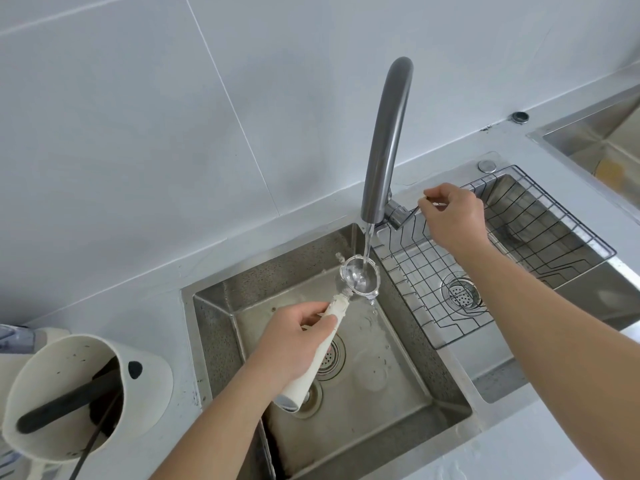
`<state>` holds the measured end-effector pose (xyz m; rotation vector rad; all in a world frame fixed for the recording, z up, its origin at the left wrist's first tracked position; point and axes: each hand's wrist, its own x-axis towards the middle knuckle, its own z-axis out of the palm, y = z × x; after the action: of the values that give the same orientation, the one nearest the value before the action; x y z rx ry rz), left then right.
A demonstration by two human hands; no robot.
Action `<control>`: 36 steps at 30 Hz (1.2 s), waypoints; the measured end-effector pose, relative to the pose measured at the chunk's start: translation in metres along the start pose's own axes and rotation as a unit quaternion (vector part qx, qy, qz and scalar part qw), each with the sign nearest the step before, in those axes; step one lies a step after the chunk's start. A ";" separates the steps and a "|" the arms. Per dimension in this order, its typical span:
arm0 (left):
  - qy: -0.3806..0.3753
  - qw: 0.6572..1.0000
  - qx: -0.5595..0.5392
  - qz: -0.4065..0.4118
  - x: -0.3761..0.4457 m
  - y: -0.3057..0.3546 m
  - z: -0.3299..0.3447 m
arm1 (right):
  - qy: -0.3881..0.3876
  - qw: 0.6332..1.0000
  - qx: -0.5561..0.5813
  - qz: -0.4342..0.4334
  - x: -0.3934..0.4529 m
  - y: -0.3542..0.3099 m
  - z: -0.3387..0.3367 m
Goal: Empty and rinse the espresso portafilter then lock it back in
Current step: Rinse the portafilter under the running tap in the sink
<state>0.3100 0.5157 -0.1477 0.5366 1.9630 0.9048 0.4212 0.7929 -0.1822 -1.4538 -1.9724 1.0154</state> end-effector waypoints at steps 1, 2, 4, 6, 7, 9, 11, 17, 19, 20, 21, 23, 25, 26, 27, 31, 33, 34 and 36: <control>0.016 0.999 0.024 0.014 0.001 -0.001 -0.001 | -0.001 1.000 0.000 0.000 0.000 0.000 0.000; 0.031 0.998 0.047 0.027 0.002 -0.002 -0.002 | -0.001 1.000 -0.001 0.000 0.000 0.000 0.000; 0.056 0.994 0.079 0.053 0.004 -0.003 -0.006 | -0.001 1.000 -0.004 -0.003 0.000 0.000 0.000; 0.072 0.989 0.102 0.077 0.004 -0.003 -0.009 | -0.002 1.000 -0.004 -0.005 0.000 -0.001 0.000; 0.083 0.986 0.115 0.087 0.004 -0.003 -0.010 | -0.001 1.000 -0.003 -0.006 0.000 -0.001 -0.001; 0.112 0.976 0.151 0.107 0.005 -0.003 -0.013 | -0.001 1.000 -0.005 -0.007 0.000 -0.001 -0.002; 0.142 0.962 0.195 0.130 0.008 -0.004 -0.017 | 0.000 1.000 -0.007 -0.011 0.001 -0.002 -0.003; 0.211 0.905 0.319 0.185 0.011 -0.008 -0.026 | 0.001 1.000 -0.009 -0.009 0.000 -0.002 -0.003; 0.225 0.893 0.336 0.198 0.011 -0.009 -0.029 | 0.001 1.000 -0.011 -0.010 -0.001 -0.002 -0.002; 0.229 0.889 0.341 0.203 0.010 -0.010 -0.030 | 0.002 1.000 -0.011 -0.011 -0.001 -0.002 -0.003; 0.231 0.886 0.344 0.205 0.010 -0.010 -0.031 | 0.002 1.000 -0.011 -0.010 -0.001 -0.002 -0.003; 0.236 0.884 0.346 0.207 0.009 -0.012 -0.032 | 0.002 1.000 -0.008 -0.011 -0.001 -0.002 -0.003; 0.243 0.883 0.344 0.206 0.007 -0.013 -0.032 | 0.001 1.000 -0.007 -0.013 -0.001 -0.002 -0.004; 0.244 0.883 0.343 0.206 0.007 -0.014 -0.032 | 0.001 1.000 -0.007 -0.013 -0.001 -0.002 -0.004; 0.244 0.884 0.341 0.206 0.006 -0.015 -0.032 | 0.001 1.000 -0.006 -0.013 -0.002 -0.002 -0.005; 0.233 0.905 0.302 0.188 0.004 -0.018 -0.032 | 0.004 1.000 0.000 -0.014 -0.002 -0.002 -0.005; 0.223 0.930 0.239 0.169 0.003 -0.020 -0.032 | 0.005 1.000 0.002 -0.015 -0.002 -0.003 -0.004; 0.218 0.945 0.188 0.154 0.001 -0.020 -0.031 | 0.004 1.000 0.003 -0.015 -0.002 -0.003 -0.003; 0.207 0.968 0.071 0.118 -0.002 -0.019 -0.027 | 0.006 1.000 0.005 -0.018 -0.002 -0.004 -0.003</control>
<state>0.2872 0.4917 -0.1517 0.7211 2.3915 1.0981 0.4217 0.7916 -0.1775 -1.4095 -1.9757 0.9985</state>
